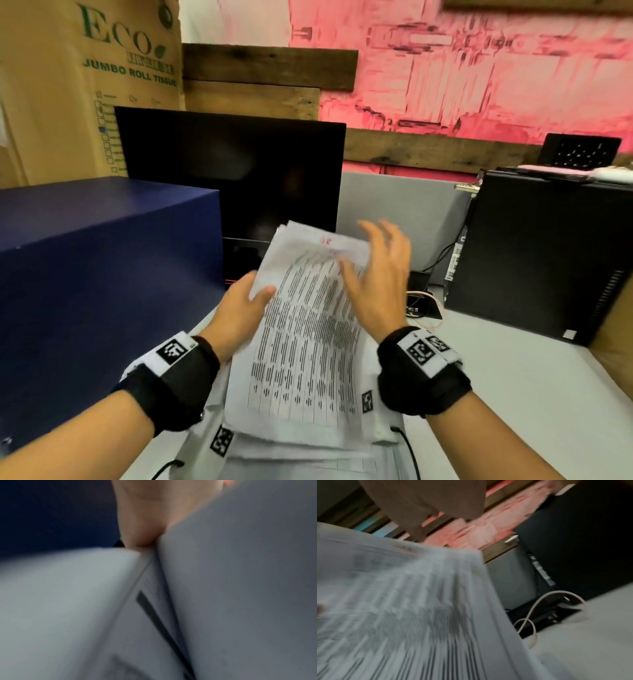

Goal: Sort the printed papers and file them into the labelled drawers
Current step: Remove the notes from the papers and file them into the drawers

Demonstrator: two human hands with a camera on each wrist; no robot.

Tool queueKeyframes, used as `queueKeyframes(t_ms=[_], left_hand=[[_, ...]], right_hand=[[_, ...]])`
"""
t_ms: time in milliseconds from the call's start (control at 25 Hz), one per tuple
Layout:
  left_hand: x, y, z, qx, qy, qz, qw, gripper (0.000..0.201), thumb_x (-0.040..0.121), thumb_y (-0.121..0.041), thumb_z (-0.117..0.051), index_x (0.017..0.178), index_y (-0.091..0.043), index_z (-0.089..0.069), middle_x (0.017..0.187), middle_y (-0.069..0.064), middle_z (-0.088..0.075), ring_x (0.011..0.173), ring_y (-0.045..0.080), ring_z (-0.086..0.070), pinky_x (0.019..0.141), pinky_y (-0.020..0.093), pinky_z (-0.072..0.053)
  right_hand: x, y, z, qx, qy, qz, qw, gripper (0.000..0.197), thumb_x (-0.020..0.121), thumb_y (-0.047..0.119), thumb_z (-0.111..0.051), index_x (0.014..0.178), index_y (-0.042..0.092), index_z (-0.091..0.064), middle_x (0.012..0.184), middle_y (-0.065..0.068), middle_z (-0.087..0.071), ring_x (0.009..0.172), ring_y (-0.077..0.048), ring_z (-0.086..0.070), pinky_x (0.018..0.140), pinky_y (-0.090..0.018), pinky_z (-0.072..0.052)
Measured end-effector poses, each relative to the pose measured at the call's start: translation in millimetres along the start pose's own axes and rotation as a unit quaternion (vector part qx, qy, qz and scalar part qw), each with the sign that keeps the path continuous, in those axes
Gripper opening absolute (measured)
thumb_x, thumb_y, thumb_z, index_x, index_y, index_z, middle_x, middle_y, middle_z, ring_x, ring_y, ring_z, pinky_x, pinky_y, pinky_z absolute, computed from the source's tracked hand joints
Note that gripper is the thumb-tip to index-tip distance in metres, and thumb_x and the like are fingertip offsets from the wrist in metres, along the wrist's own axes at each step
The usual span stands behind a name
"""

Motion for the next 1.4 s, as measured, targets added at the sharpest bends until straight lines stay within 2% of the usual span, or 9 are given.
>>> queueKeyframes(t_ms=[80, 160, 240, 400, 560, 800, 960, 1160, 1400], left_hand=[[-5, -34, 11, -0.02, -0.071, -0.071, 0.995, 0.016, 0.101, -0.022, -0.045, 0.115, -0.022, -0.052, 0.107, -0.013, -0.063, 0.096, -0.003, -0.061, 0.077, 0.013, -0.048], [-16, -62, 11, -0.075, -0.084, -0.126, 0.986, 0.015, 0.101, -0.022, -0.044, 0.115, -0.023, -0.05, 0.105, -0.015, -0.062, 0.091, -0.01, -0.061, 0.07, 0.004, -0.045], [-23, -76, 7, -0.095, -0.077, -0.156, 0.98, 0.015, 0.101, -0.023, -0.043, 0.113, -0.019, -0.051, 0.102, -0.01, -0.064, 0.089, -0.01, -0.062, 0.071, 0.006, -0.046], [-19, -58, 13, -0.102, -0.045, -0.116, 0.987, 0.03, 0.1, -0.029, -0.044, 0.129, -0.026, -0.049, 0.123, -0.01, -0.063, 0.113, 0.004, -0.06, 0.094, 0.024, -0.048], [-27, -28, 18, -0.069, -0.052, -0.055, 0.995, 0.028, 0.099, -0.031, -0.046, 0.123, -0.021, -0.055, 0.112, -0.009, -0.066, 0.107, 0.014, -0.063, 0.088, 0.031, -0.052], [-35, -12, 6, -0.168, -0.069, 0.001, 0.983, 0.026, 0.097, -0.036, -0.048, 0.118, -0.02, -0.055, 0.114, -0.005, -0.065, 0.107, 0.015, -0.063, 0.092, 0.035, -0.05], [-28, -27, 18, -0.136, -0.103, -0.05, 0.984, 0.021, 0.097, -0.039, -0.047, 0.111, -0.026, -0.054, 0.111, -0.007, -0.065, 0.104, 0.011, -0.063, 0.094, 0.038, -0.05], [-26, -54, 25, -0.143, -0.101, -0.119, 0.977, 0.029, 0.094, -0.045, -0.049, 0.116, -0.028, -0.059, 0.11, -0.009, -0.069, 0.101, 0.004, -0.066, 0.084, 0.026, -0.053], [-26, -52, 18, -0.199, -0.12, -0.079, 0.969, 0.035, 0.095, -0.043, -0.05, 0.111, -0.016, -0.065, 0.102, -0.004, -0.074, 0.093, 0.009, -0.07, 0.073, 0.019, -0.056]], right_hand=[[4, -21, 24, 0.076, -0.045, -0.112, 0.99, 0.067, 0.089, 0.035, -0.065, 0.145, 0.017, -0.032, 0.15, -0.008, -0.03, 0.14, -0.021, -0.024, 0.117, -0.042, -0.022], [-2, -35, 19, 0.227, 0.029, -0.237, 0.944, 0.085, 0.087, 0.046, -0.064, 0.151, 0.016, -0.015, 0.155, -0.006, -0.026, 0.143, -0.02, -0.024, 0.117, -0.044, -0.024], [-9, -33, 12, 0.32, 0.097, -0.282, 0.899, 0.085, 0.084, 0.05, -0.064, 0.148, 0.018, -0.018, 0.15, -0.003, -0.034, 0.14, -0.02, -0.032, 0.114, -0.044, -0.031], [-4, -22, 25, 0.336, 0.046, -0.237, 0.91, 0.02, 0.095, 0.027, -0.059, 0.108, 0.02, -0.045, 0.102, 0.012, -0.055, 0.104, -0.008, -0.057, 0.084, -0.02, -0.047], [-23, -28, 23, 0.327, 0.036, -0.253, 0.91, 0.026, 0.096, 0.028, -0.055, 0.115, 0.016, -0.043, 0.104, 0.006, -0.059, 0.091, -0.006, -0.059, 0.076, -0.022, -0.05], [-57, -38, 2, 0.332, 0.051, -0.299, 0.893, 0.026, 0.1, 0.031, -0.047, 0.12, 0.013, -0.046, 0.107, 0.008, -0.059, 0.093, 0.0, -0.056, 0.071, -0.013, -0.043], [-48, -34, 2, 0.316, 0.052, -0.272, 0.907, 0.021, 0.101, 0.028, -0.044, 0.118, 0.016, -0.044, 0.098, 0.013, -0.058, 0.085, 0.004, -0.056, 0.062, -0.007, -0.043], [-53, -32, 5, 0.29, 0.057, -0.244, 0.924, 0.019, 0.102, 0.028, -0.042, 0.11, 0.012, -0.047, 0.092, 0.01, -0.059, 0.071, 0.015, -0.056, 0.061, -0.005, -0.043], [-60, -29, 7, 0.266, 0.038, -0.253, 0.929, 0.028, 0.101, 0.039, -0.038, 0.092, 0.014, -0.046, 0.079, 0.007, -0.055, 0.067, -0.003, -0.05, 0.057, -0.013, -0.04]])
Point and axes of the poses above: each hand's wrist, its own x-axis towards the middle knuckle, its own z-axis out of the back of the hand, y = z × x, the point moved 6 cm from there along x, towards the middle knuckle
